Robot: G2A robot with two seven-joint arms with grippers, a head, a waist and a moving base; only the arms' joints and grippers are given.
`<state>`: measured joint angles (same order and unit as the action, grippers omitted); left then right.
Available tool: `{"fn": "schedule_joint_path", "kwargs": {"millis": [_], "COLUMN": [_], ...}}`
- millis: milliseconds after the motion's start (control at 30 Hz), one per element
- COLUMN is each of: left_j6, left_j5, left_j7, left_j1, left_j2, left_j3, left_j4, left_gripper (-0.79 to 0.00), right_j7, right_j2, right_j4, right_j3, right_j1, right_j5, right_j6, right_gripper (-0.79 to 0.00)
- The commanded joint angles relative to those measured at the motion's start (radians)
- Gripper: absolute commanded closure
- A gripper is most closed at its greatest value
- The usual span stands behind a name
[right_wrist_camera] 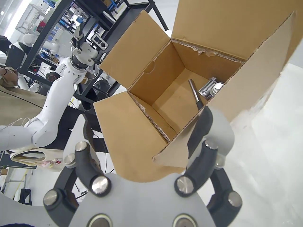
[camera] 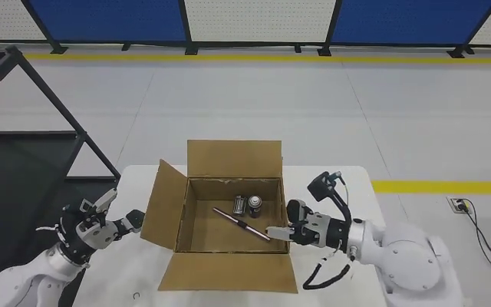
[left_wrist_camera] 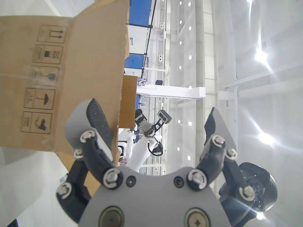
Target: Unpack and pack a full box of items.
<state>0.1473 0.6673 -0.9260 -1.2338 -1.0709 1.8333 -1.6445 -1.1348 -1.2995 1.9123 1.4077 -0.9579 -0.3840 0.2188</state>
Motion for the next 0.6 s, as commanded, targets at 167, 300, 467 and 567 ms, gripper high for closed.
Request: {"fn": "schedule_joint_path", "kwargs": {"millis": [167, 300, 467, 567], "left_j6": [0.009, 0.026, 0.035, 0.05], "left_j5": [0.003, 0.007, -0.024, -0.029], "left_j7": [0.007, 0.018, 0.034, 0.038], "left_j1": [0.049, 0.086, 0.122, 0.15], "left_j2": [-0.001, -0.003, -0.005, -0.007], "left_j3": [-0.084, -0.139, -0.211, -0.25], "left_j4": [0.007, 0.027, 0.05, 0.072], "left_gripper": [-0.785, -0.785, -0.785, -0.785], "right_j7": [0.049, 0.074, 0.092, 0.104], "right_j2": [-0.005, -0.011, -0.016, -0.017], "right_j4": [-0.074, -0.137, -0.211, -0.243], "right_j3": [-0.125, -0.194, -0.251, -0.272], "right_j1": [0.068, 0.11, 0.148, 0.162], "right_j5": [-0.049, -0.081, -0.09, -0.096], "right_j6": [-0.033, -0.063, -0.079, -0.087], "right_gripper": [-0.785, -0.785, -0.785, -0.785]}}
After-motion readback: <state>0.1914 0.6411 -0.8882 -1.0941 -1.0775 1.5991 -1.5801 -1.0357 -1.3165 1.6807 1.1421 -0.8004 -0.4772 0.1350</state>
